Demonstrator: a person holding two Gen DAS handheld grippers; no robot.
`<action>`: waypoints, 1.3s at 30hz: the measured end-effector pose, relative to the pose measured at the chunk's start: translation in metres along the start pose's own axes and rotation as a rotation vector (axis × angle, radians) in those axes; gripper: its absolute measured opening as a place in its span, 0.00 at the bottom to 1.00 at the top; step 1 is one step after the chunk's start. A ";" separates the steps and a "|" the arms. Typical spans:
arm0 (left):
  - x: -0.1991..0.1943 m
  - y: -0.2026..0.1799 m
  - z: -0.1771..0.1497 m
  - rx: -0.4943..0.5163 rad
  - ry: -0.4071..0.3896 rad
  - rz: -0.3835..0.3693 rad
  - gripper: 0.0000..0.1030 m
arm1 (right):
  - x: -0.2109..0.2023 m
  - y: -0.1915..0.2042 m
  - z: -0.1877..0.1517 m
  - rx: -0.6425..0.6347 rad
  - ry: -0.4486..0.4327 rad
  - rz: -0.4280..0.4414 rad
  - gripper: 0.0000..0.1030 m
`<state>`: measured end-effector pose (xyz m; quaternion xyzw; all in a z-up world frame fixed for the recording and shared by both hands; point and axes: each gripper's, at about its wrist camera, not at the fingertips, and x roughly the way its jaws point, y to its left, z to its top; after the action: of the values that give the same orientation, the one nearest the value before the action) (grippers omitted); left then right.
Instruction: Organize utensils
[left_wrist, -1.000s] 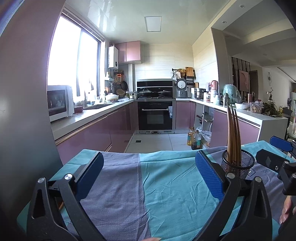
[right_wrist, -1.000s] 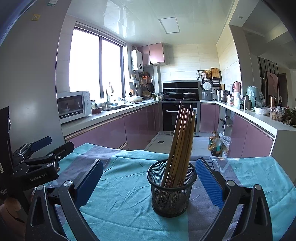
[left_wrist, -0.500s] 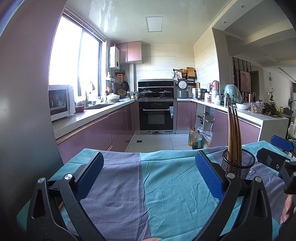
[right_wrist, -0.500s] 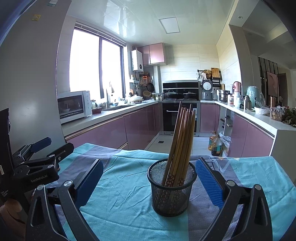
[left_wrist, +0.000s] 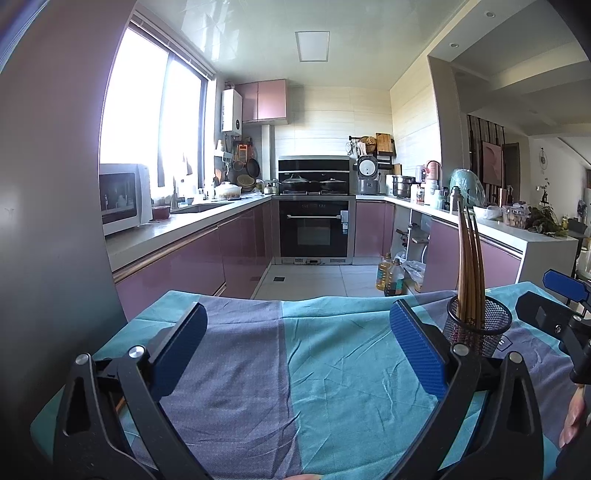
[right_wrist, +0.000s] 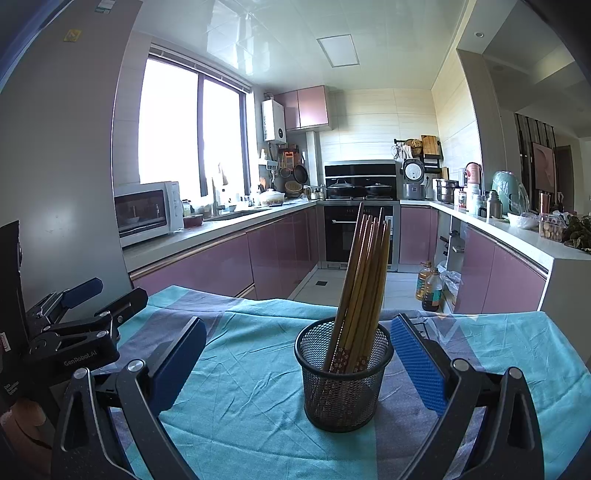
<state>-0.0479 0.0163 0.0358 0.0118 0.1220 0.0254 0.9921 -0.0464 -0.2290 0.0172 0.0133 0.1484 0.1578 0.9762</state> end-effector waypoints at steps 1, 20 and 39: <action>0.000 0.000 0.000 0.000 0.000 0.001 0.95 | 0.000 0.000 0.000 0.000 0.000 0.000 0.94; 0.000 -0.001 -0.001 -0.002 0.002 0.002 0.95 | 0.003 0.002 0.001 0.005 0.003 -0.003 0.94; 0.002 -0.001 -0.003 -0.001 0.008 0.001 0.95 | 0.004 0.001 -0.002 0.010 0.007 -0.002 0.94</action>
<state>-0.0461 0.0152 0.0326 0.0111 0.1259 0.0261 0.9916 -0.0436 -0.2265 0.0147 0.0174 0.1528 0.1559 0.9757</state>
